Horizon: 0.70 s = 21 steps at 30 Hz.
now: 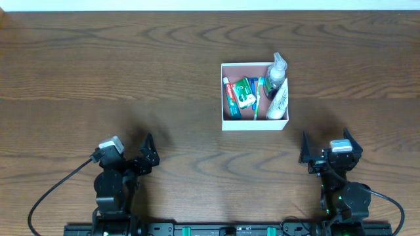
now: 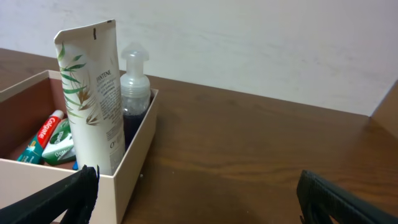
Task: Pack container
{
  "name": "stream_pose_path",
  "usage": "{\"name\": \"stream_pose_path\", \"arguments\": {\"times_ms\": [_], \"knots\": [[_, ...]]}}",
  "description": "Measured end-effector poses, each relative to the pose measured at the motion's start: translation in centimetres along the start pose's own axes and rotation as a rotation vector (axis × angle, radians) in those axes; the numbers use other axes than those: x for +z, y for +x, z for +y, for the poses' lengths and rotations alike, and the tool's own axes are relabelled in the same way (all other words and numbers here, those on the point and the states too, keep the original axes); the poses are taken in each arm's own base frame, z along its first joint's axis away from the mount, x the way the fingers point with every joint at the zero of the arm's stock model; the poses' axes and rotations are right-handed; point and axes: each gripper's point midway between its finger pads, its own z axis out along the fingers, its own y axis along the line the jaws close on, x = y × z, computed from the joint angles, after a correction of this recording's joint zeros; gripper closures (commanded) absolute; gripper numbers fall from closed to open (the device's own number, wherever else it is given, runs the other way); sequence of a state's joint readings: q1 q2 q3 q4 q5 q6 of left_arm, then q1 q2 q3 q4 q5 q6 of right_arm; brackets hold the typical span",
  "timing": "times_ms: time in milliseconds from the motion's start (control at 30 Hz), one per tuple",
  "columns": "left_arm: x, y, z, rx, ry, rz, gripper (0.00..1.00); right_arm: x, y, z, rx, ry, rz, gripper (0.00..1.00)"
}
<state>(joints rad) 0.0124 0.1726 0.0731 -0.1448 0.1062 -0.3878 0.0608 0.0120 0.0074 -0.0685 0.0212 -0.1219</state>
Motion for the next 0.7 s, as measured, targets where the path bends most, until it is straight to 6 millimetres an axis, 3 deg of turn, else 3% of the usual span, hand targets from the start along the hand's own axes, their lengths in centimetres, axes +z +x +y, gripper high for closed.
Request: {"name": "stream_pose_path", "arguments": {"times_ms": [700], "knots": [[-1.3,-2.7,-1.4,0.020,0.066,-0.137,0.02,0.0,0.0,0.0,0.000,0.000,0.000,0.01]]}}
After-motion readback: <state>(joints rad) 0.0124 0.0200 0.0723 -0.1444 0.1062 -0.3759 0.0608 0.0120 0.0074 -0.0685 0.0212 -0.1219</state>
